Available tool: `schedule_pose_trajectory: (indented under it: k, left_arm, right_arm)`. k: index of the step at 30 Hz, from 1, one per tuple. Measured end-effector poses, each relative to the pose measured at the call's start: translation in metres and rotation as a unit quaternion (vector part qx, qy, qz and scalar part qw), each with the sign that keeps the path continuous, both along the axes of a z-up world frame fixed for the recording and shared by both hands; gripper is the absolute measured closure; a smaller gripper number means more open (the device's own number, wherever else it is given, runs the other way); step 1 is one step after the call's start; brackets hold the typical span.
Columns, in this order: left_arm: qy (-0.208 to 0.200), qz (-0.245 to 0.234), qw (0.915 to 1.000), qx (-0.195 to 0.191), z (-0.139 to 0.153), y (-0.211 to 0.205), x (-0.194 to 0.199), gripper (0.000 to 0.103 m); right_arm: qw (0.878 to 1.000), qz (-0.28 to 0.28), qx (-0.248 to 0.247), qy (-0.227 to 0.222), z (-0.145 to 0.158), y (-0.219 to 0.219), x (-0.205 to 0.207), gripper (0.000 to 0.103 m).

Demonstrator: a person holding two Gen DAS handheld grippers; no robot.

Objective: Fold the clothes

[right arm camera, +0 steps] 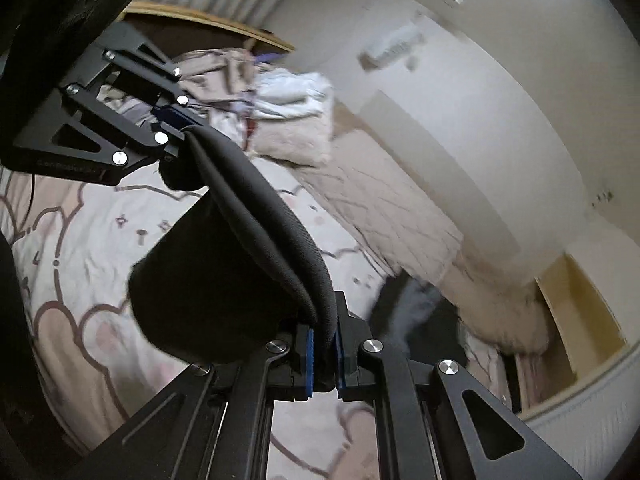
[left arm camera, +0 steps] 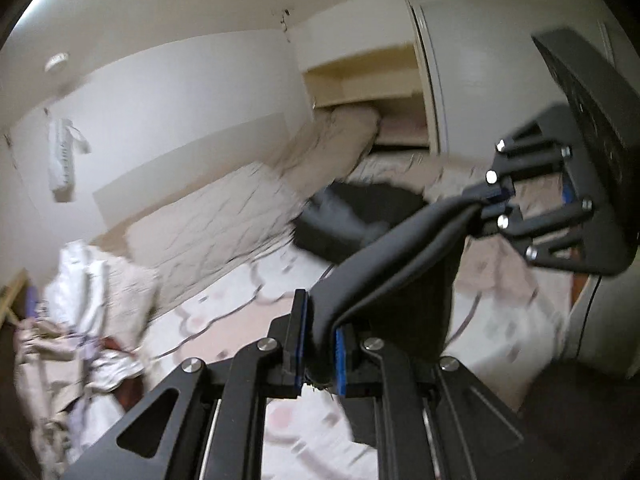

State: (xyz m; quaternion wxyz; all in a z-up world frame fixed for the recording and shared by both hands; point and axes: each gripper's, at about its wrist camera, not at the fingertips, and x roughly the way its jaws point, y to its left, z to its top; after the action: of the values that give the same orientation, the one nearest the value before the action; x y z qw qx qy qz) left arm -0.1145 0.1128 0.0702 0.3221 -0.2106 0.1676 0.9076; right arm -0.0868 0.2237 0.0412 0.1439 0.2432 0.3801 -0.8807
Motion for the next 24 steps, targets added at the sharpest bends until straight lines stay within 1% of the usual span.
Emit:
schedule_pose_trajectory:
  k: [2,4,7,10,11,12,14,15,16,17,18,20,22,23,24]
  left_arm:
    - [-0.014,-0.005,0.9996,0.022,0.016,0.029,-0.023,0.092]
    - [-0.024,-0.005,0.9991,0.034,0.028,0.063,-0.055,0.092]
    - [-0.035,0.009,0.9983,0.047,0.043,0.115,-0.114,0.092]
    - [-0.032,0.033,0.9967,0.066,0.061,0.166,-0.182,0.092]
    - [-0.016,0.035,0.9964,0.075,0.066,0.177,-0.195,0.092]
    - [0.009,0.035,0.9959,0.083,0.071,0.187,-0.207,0.092]
    - [0.058,0.035,0.9927,0.099,0.079,0.208,-0.230,0.092]
    - [0.082,0.032,0.9912,0.098,0.075,0.216,-0.237,0.091]
    - [0.105,0.028,0.9898,0.092,0.064,0.223,-0.242,0.091]
    - [0.128,0.023,0.9878,0.085,0.053,0.231,-0.247,0.091]
    - [0.145,0.017,0.9869,0.069,0.036,0.239,-0.250,0.091]
    - [0.145,0.004,0.9892,0.021,-0.015,0.257,-0.250,0.091]
    - [0.130,-0.009,0.9906,-0.040,-0.074,0.278,-0.246,0.091]
    - [0.122,-0.016,0.9900,-0.068,-0.103,0.286,-0.243,0.091]
    - [0.112,-0.023,0.9896,-0.088,-0.129,0.293,-0.239,0.091]
  right_arm:
    - [1.000,-0.018,-0.008,-0.004,0.023,0.027,-0.010,0.094]
    - [0.999,-0.036,-0.016,-0.008,0.046,0.055,-0.021,0.094]
    - [0.997,-0.073,-0.011,0.001,0.065,0.096,-0.072,0.094]
    - [0.994,-0.108,-0.009,0.029,0.081,0.135,-0.136,0.094]
    - [0.992,-0.119,-0.008,0.038,0.086,0.148,-0.157,0.094]
    - [0.990,-0.129,-0.009,0.049,0.091,0.161,-0.178,0.094]
    - [0.987,-0.136,-0.026,0.082,0.101,0.184,-0.213,0.094]
    - [0.986,-0.132,-0.040,0.095,0.103,0.195,-0.224,0.094]
    - [0.985,-0.124,-0.056,0.105,0.102,0.208,-0.233,0.094]
    - [0.985,-0.114,-0.064,0.112,0.093,0.219,-0.240,0.094]
    - [0.985,-0.105,-0.070,0.118,0.083,0.229,-0.248,0.094]
    - [0.987,-0.101,-0.050,0.111,0.034,0.239,-0.259,0.094]
    - [0.990,-0.096,-0.026,0.103,-0.016,0.248,-0.269,0.094]
    - [0.991,-0.097,0.001,0.088,-0.051,0.250,-0.271,0.094]
    - [0.993,-0.095,0.021,0.067,-0.079,0.251,-0.271,0.094]
